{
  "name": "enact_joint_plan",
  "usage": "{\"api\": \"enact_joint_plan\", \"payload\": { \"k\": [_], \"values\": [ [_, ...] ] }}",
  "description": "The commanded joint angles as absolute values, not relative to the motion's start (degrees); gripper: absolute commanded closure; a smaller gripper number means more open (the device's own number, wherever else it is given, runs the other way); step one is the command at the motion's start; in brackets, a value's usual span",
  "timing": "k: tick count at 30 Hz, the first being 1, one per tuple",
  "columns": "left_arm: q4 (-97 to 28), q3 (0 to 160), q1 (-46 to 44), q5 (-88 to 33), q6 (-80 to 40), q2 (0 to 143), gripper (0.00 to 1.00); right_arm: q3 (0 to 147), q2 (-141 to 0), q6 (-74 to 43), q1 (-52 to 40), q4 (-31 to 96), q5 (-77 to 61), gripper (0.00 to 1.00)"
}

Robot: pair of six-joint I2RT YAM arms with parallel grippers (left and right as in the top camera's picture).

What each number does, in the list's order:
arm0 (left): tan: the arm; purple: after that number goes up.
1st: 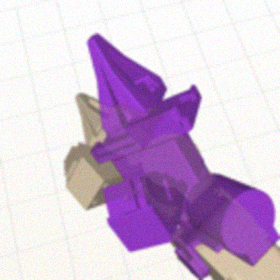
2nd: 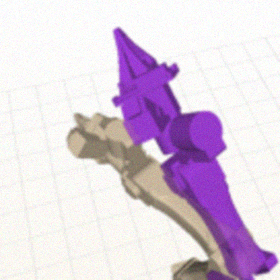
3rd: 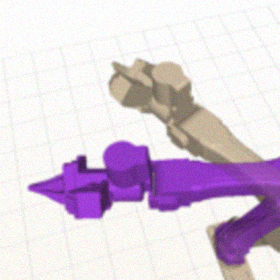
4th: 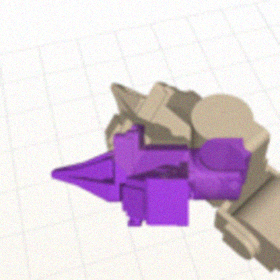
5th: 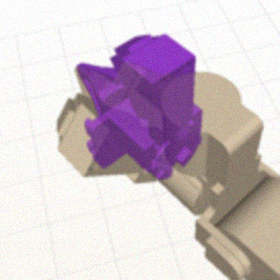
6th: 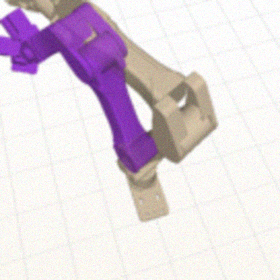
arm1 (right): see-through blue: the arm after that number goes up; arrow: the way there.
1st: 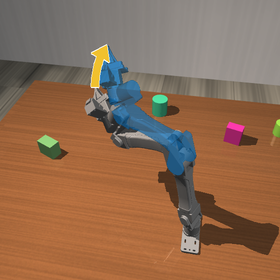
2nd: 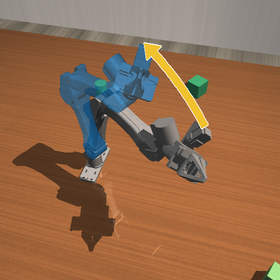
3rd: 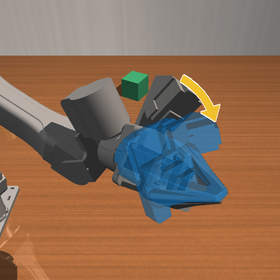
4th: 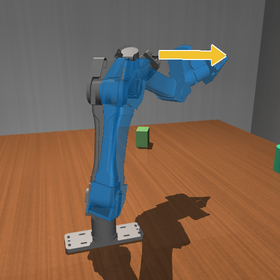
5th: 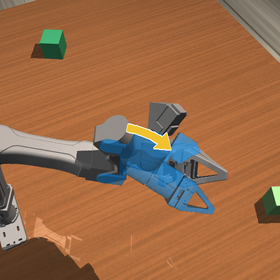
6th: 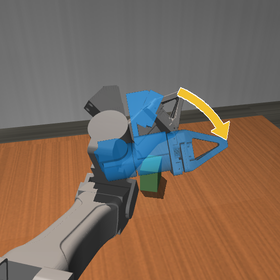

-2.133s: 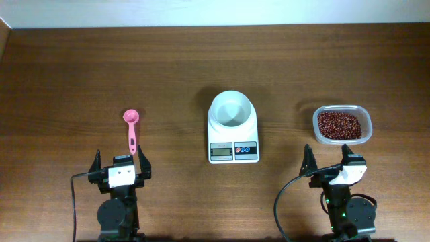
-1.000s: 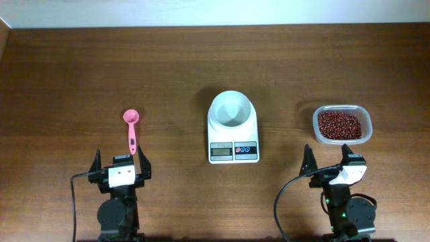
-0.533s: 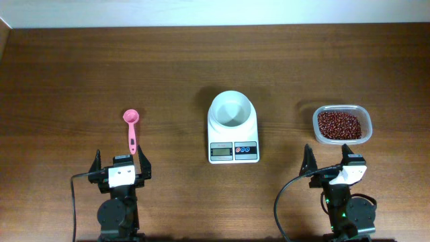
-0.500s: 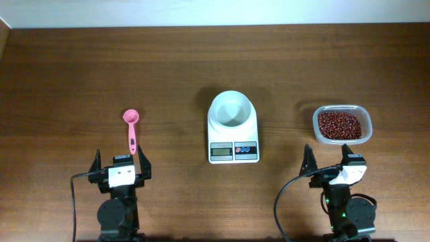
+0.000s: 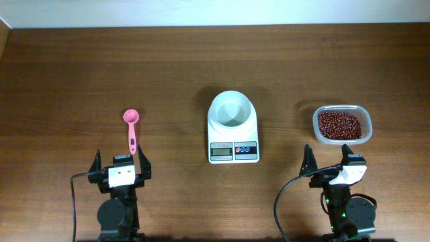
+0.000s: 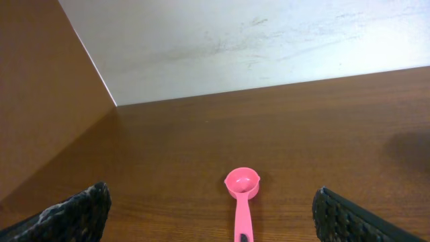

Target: Scoop item into bowl and weigh 50g on scale

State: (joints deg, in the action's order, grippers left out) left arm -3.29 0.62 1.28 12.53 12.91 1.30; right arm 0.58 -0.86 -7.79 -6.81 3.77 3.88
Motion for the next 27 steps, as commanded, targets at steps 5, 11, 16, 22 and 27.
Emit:
{"api": "enact_joint_plan", "payload": {
  "k": [5,11,16,22,27],
  "values": [
    [-0.43,0.54,1.56,12.93,13.8,1.43,0.01,0.32,-0.73,-8.36,-7.11,4.1,5.61,0.01],
    [-0.36,2.42,1.52,-2.46,9.23,1.43,0.01,0.32,-0.73,-8.36,-7.11,4.1,5.61,0.01],
    [-22.92,25.21,1.5,-7.18,-0.64,9.45,0.01,0.32,-0.73,-8.36,-7.11,4.1,5.58,0.01],
    [-50.17,66.3,1.5,-14.22,-0.19,39.18,0.01,0.32,-0.73,-8.36,-7.11,4.1,5.61,0.01],
    [-66.3,89.14,1.52,-17.21,-0.25,59.77,0.01,0.32,-0.73,-8.36,-7.11,4.1,5.61,0.01]
  ]
}}
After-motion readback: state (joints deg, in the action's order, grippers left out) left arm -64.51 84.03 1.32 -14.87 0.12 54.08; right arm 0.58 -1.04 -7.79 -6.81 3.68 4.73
